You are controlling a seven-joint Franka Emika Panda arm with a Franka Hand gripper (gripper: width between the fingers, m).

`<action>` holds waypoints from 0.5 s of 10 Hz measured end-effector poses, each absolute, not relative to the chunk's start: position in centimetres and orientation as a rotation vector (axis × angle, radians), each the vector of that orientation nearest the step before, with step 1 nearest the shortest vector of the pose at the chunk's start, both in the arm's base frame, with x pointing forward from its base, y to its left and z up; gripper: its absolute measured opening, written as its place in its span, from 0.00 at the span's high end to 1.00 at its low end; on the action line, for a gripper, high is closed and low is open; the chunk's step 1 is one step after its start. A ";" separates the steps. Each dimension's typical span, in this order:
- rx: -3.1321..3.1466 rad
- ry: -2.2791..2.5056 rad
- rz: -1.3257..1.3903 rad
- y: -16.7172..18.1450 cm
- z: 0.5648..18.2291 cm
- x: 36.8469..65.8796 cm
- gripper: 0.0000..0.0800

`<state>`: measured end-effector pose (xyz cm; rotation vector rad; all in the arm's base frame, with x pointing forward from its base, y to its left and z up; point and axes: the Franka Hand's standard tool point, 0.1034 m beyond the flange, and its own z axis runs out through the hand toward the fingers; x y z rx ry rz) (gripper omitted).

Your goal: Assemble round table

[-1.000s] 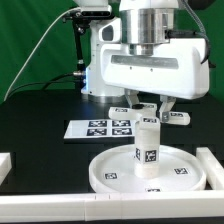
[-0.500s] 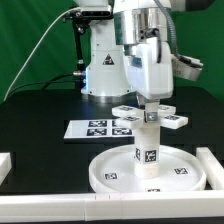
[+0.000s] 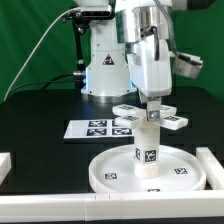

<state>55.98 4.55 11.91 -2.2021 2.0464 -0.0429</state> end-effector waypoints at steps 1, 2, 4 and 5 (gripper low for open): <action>-2.306 1.919 -0.057 4.5 12.6 56.3 0.21; -2.371 1.833 -0.060 4.7 13.0 56.3 0.19; -2.622 1.458 -0.091 4.8 13.5 56.6 0.19; -2.718 1.279 -0.104 4.8 13.8 56.9 0.19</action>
Offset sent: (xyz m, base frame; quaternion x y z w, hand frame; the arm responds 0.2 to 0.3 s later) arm 0.0013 0.0085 0.0100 0.0082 -0.0110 -0.2411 0.9704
